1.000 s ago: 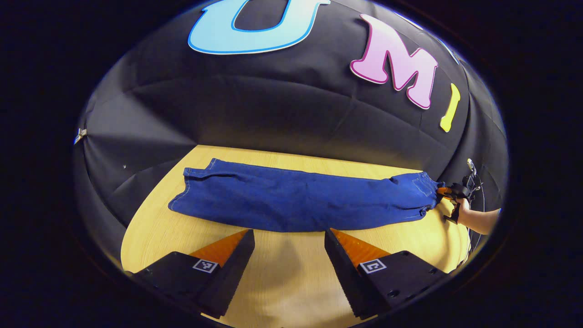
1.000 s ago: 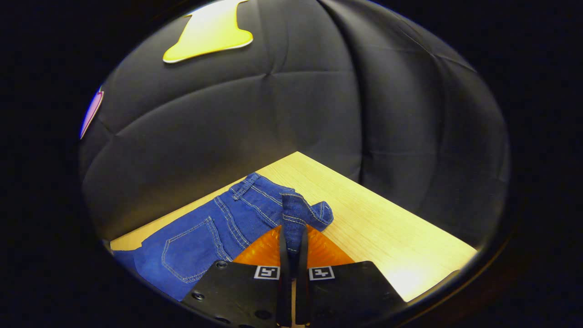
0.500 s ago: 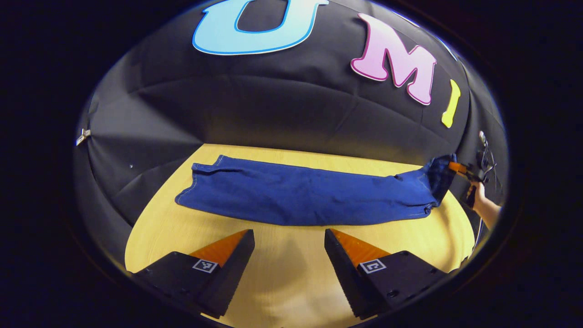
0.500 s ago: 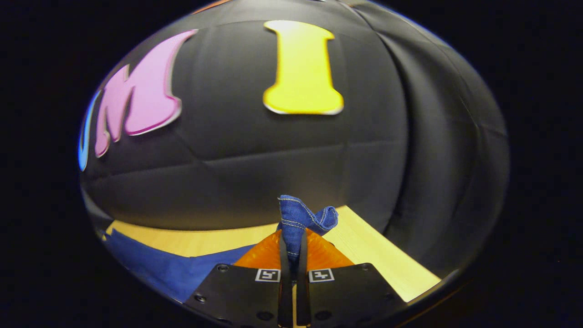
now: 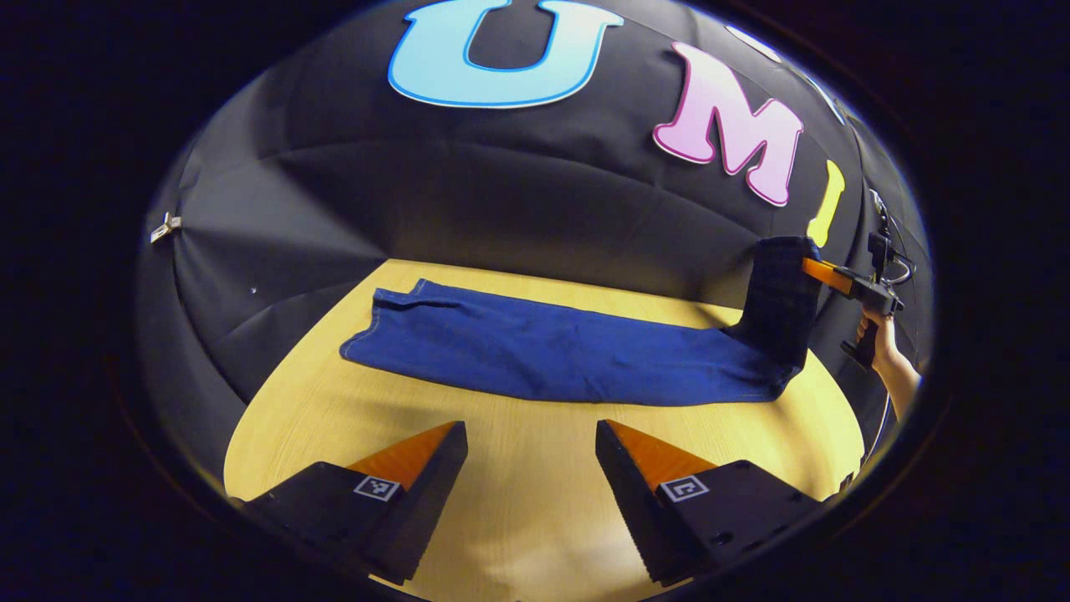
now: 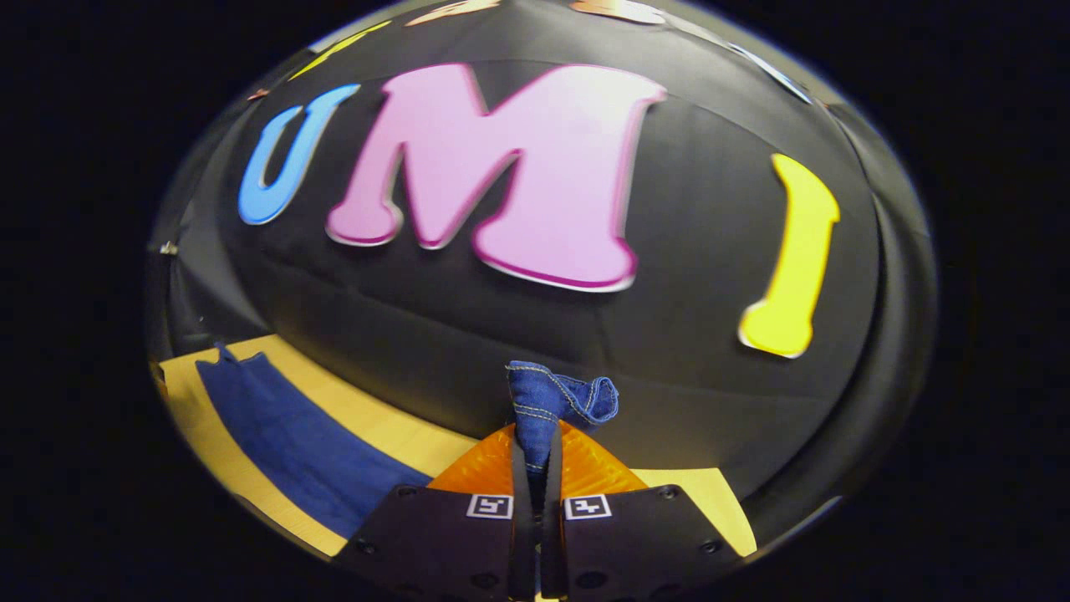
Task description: Grasp the waist and the cuffs of the jeans and fold them to make the two legs overlap; first hold the waist and fold one-third of the jeans toward the cuffs, then hold the cuffs and fold the remaining one-third in the same direction to finish folding.
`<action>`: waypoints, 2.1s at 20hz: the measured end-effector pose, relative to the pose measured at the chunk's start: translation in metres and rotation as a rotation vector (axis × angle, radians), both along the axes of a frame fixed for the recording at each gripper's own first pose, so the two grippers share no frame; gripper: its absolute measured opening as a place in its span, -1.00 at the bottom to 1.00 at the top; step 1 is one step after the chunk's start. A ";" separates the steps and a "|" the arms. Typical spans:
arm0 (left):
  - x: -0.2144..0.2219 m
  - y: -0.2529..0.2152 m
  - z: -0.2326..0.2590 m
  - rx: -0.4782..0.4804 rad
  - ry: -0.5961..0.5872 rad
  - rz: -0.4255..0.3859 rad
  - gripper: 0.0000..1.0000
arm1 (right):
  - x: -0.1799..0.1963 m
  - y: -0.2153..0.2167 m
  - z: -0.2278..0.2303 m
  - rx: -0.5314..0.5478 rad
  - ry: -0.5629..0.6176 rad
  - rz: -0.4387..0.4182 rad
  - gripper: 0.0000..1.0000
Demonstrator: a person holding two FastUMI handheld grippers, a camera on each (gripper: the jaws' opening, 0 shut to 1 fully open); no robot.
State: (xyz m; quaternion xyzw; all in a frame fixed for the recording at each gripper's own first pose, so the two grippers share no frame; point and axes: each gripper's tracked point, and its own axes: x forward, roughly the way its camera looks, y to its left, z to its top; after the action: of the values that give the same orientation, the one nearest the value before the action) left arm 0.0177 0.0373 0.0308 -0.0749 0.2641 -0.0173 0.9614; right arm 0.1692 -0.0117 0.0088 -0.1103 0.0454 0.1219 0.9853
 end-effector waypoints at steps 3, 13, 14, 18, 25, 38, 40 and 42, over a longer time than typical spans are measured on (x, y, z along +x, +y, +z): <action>0.009 0.018 -0.002 -0.044 -0.014 0.052 0.94 | -0.014 0.030 0.006 -0.076 0.032 0.084 -0.85; 0.044 0.108 -0.014 -0.100 -0.049 0.214 0.94 | -0.050 0.074 -0.070 -0.189 0.286 0.150 -0.77; 0.050 0.117 -0.014 -0.095 -0.058 0.222 0.94 | -0.057 0.085 -0.071 -0.150 0.308 0.188 -0.42; 0.091 0.153 -0.014 -0.056 -0.101 0.246 0.94 | -0.088 0.105 -0.061 -0.039 0.340 0.252 1.00; 0.161 0.197 -0.060 0.048 -0.018 0.175 0.94 | -0.160 0.026 -0.056 0.180 0.465 0.161 0.95; 0.175 0.186 -0.097 0.146 0.150 0.030 0.84 | -0.167 -0.035 -0.065 0.267 0.545 0.041 0.98; 0.178 0.183 -0.096 0.145 0.149 -0.021 0.84 | -0.170 -0.029 -0.069 0.267 0.555 0.045 0.98; 0.178 0.174 -0.098 0.152 0.119 -0.041 0.36 | -0.173 -0.026 -0.073 0.266 0.565 0.048 0.99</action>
State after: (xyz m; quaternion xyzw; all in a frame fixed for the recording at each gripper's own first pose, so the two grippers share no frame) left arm 0.1957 0.2109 -0.0675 0.0029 0.3228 -0.0123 0.9464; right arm -0.0040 -0.0379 -0.0640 0.0570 0.2984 0.1761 0.9363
